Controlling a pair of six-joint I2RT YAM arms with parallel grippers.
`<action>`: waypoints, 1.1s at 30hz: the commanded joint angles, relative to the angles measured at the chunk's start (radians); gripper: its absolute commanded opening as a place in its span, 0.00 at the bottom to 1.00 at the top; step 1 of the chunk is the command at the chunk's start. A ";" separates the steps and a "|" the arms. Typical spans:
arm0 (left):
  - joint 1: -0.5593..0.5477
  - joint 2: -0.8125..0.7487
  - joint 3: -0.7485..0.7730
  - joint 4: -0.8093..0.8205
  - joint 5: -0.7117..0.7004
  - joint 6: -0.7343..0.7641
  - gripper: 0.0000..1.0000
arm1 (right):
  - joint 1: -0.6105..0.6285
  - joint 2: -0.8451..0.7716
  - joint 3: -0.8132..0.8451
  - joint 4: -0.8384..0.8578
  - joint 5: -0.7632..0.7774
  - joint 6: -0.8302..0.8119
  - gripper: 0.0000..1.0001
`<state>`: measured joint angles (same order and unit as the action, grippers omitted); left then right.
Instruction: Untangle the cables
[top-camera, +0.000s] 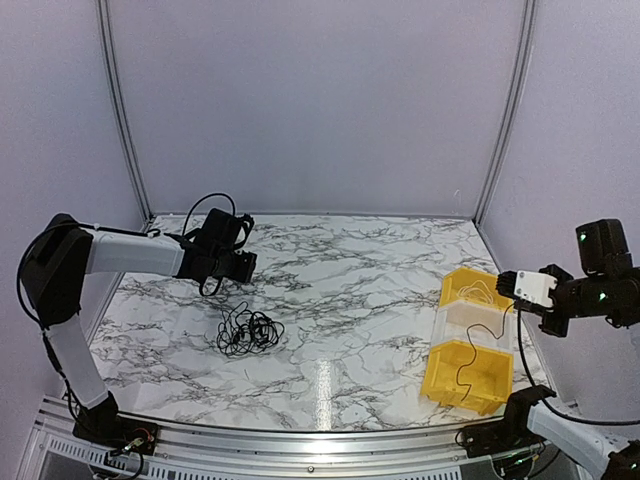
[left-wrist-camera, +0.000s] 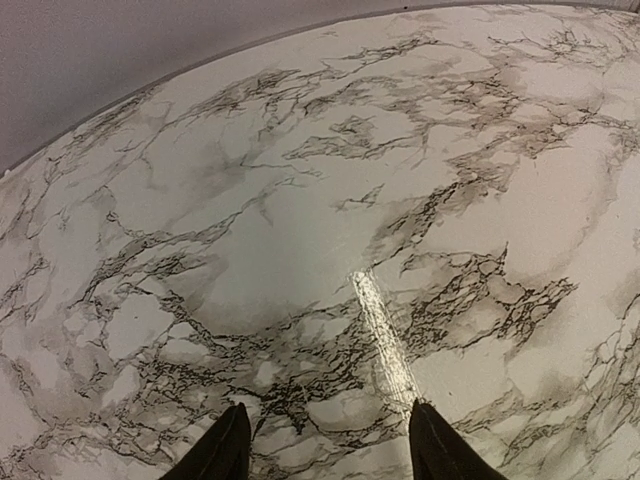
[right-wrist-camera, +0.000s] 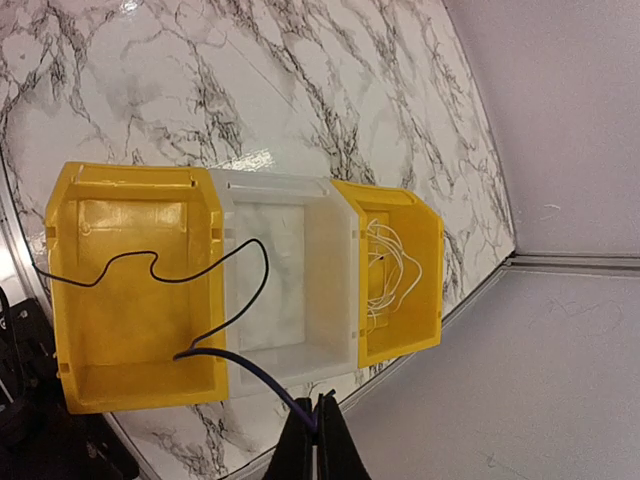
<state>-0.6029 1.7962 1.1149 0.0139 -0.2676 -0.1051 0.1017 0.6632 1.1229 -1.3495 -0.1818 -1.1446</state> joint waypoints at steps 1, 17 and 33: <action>0.004 0.021 0.043 -0.012 0.031 0.001 0.56 | -0.006 0.022 -0.014 -0.010 0.046 -0.083 0.00; 0.005 -0.036 0.036 -0.042 0.026 0.013 0.56 | 0.056 0.281 -0.175 0.002 -0.106 -0.193 0.00; 0.005 -0.039 0.045 -0.045 0.040 0.017 0.56 | 0.286 0.411 -0.276 0.051 -0.036 -0.029 0.00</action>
<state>-0.6029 1.7889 1.1370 -0.0074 -0.2432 -0.0967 0.3744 1.0679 0.8440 -1.3422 -0.2371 -1.2308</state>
